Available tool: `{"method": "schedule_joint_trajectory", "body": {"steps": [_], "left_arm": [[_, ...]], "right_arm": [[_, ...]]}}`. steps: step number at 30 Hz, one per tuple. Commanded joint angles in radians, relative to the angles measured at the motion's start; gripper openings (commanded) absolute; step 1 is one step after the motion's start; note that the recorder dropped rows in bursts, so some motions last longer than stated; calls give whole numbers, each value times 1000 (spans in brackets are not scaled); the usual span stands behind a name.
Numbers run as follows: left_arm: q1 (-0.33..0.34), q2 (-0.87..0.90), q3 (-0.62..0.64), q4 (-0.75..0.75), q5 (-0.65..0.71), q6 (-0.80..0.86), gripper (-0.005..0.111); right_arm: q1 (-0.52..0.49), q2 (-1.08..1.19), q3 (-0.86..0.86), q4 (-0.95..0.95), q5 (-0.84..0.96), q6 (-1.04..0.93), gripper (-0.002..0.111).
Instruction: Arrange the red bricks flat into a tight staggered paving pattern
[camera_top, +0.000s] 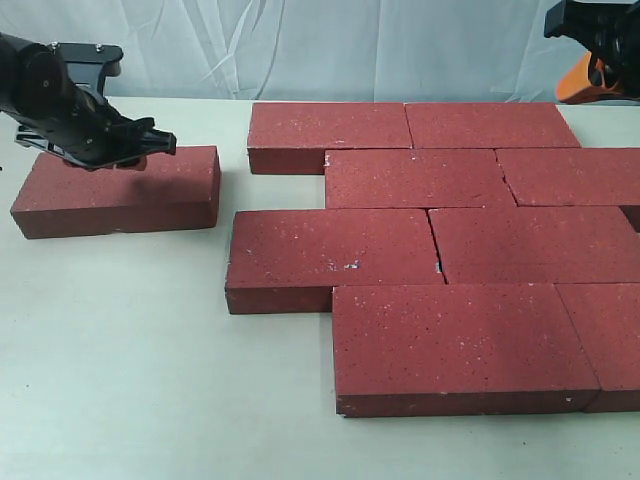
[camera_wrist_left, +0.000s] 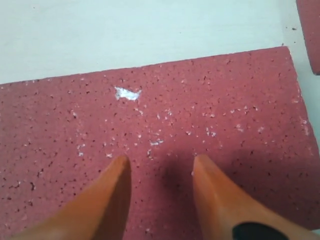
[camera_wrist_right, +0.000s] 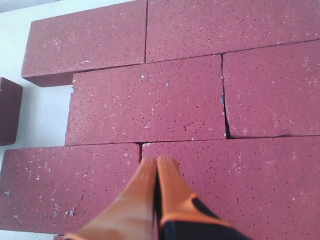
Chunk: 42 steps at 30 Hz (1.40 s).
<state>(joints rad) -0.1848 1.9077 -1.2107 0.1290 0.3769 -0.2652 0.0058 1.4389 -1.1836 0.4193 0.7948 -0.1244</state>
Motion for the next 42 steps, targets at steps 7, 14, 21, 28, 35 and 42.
{"method": "schedule_joint_trajectory", "body": {"steps": [7, 14, 21, 28, 35, 42], "left_arm": [[65, 47, -4, -35, -6, -40, 41], [62, 106, -4, -62, 11, -38, 41], [62, 112, -4, -85, 35, -18, 41], [20, 112, -4, -113, 39, 16, 41], [-17, 112, -4, -122, 50, 16, 41], [-17, 112, -4, -158, 59, 17, 41]], "right_arm": [[-5, 2, 3, 1, -5, -6, -1], [-5, 2, 3, 1, -5, -6, -1], [-5, 2, 3, 7, -11, -6, -1], [-5, 2, 3, 11, -13, -6, -1], [-5, 2, 3, 11, -13, -6, -1], [-5, 2, 3, 11, -13, -6, -1]]}}
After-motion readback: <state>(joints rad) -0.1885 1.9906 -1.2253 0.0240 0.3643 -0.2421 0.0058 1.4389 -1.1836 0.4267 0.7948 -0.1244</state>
